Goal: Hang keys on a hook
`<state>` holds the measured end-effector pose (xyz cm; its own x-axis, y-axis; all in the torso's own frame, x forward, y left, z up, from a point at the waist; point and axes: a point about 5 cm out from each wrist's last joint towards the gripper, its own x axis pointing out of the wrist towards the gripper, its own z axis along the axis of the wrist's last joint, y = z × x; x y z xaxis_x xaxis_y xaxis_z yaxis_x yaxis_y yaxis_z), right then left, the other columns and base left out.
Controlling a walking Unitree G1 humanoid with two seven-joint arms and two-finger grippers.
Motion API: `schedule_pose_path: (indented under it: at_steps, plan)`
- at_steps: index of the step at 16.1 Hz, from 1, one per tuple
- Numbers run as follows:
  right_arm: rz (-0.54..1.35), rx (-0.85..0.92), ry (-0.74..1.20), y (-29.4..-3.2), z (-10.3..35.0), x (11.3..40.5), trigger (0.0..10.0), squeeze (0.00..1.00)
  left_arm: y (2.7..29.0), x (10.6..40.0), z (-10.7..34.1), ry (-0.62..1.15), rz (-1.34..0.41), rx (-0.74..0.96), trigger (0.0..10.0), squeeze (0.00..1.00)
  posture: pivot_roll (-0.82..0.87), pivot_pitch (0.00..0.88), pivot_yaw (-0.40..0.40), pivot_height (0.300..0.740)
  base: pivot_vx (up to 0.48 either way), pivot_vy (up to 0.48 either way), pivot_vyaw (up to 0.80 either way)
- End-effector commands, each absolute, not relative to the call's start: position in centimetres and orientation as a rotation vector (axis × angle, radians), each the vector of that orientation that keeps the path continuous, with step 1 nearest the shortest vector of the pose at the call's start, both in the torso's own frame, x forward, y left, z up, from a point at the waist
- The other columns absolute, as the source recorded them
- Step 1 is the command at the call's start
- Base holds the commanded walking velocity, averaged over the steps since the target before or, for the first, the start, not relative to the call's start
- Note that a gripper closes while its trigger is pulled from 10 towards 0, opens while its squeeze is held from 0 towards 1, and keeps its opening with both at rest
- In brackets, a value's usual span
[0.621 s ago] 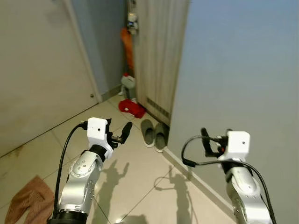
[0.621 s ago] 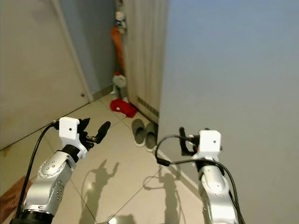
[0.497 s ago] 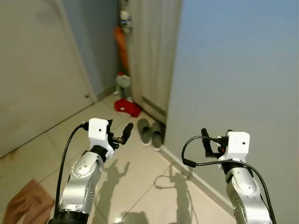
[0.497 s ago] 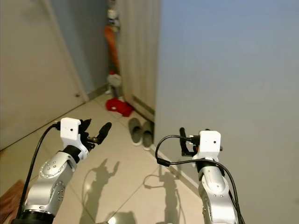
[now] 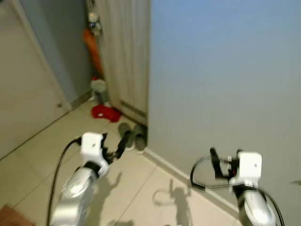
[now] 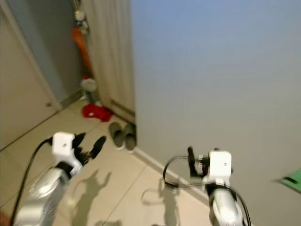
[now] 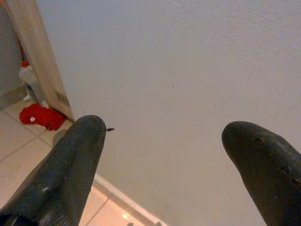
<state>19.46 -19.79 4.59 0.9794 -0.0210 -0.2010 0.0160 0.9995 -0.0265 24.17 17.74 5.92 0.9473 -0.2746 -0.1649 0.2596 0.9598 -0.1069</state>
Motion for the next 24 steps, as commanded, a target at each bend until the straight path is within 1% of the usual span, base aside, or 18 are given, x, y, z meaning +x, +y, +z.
schedule_pose_path:
  at_steps: [1, 2, 3, 5, 7, 10, 12, 16, 19, 24]
  plan:
    - [-0.015, -0.026, 0.215, -19.8, 4.3, 18.9, 10.0, 0.0, 18.1, 24.0, 6.4, 0.163, -0.274, -0.083, 10.0, 0.0, -0.05, 0.0, 0.019, 0.74, 0.0, 0.0, -0.73]
    - [-0.025, -0.017, 0.233, -19.7, 3.5, 18.6, 10.0, 0.0, 18.2, 24.2, 6.5, 0.148, -0.269, -0.072, 10.0, 0.0, -0.05, 0.0, 0.019, 0.74, 0.0, 0.0, -0.73]
    - [-0.029, -0.008, 0.234, -19.1, 2.7, 18.3, 10.0, 0.0, 17.9, 24.7, 6.4, 0.139, -0.288, -0.061, 10.0, 0.0, -0.05, 0.0, 0.024, 0.74, 0.0, 0.0, -0.73]
    - [-0.022, -0.007, 0.226, -18.3, 2.5, 17.3, 10.0, 0.0, 17.6, 24.7, 6.2, 0.144, -0.309, -0.06, 10.0, 0.0, -0.05, 0.0, 0.025, 0.74, 0.0, 0.0, -0.73]
    - [-0.036, 0.005, 0.22, -18.1, 2.9, 17.2, 10.0, 0.0, 17.7, 24.6, 5.8, 0.157, -0.315, -0.05, 10.0, 0.0, -0.05, 0.0, 0.023, 0.74, 0.0, 0.0, -0.73]
    - [-0.031, -0.002, 0.172, -17.2, 3.6, 18.3, 10.0, 0.0, 17.9, 25.4, 5.4, 0.159, -0.266, -0.081, 10.0, 0.0, -0.06, 0.0, 0.023, 0.74, 0.0, 0.0, -0.73]
    - [-0.014, -0.015, 0.139, -16.5, 4.4, 18.8, 10.0, 0.0, 17.4, 25.6, 5.8, 0.119, -0.306, -0.037, 10.0, 0.0, -0.06, 0.0, 0.02, 0.74, 0.0, 0.0, -0.73]
    - [-0.023, -0.025, 0.139, -17.3, 4.4, 18.6, 10.0, 0.0, 17.7, 25.4, 4.6, 0.125, -0.346, -0.026, 10.0, 0.0, -0.05, 0.0, 0.019, 0.74, 0.0, -0.478, -0.73]
    - [-0.023, -0.024, 0.14, -17.4, 4.5, 18.6, 10.0, 0.0, 18.3, 26.0, 3.4, 0.163, -0.321, -0.032, 10.0, 0.0, -0.05, 0.0, 0.023, 0.74, 0.0, -0.099, -0.73]
    - [-0.022, -0.014, 0.148, -17.6, 4.4, 18.4, 10.0, 0.0, 17.9, 26.7, 2.4, 0.186, -0.341, -0.024, 10.0, 0.0, -0.06, 0.0, 0.028, 0.74, 0.0, 0.469, -0.73]
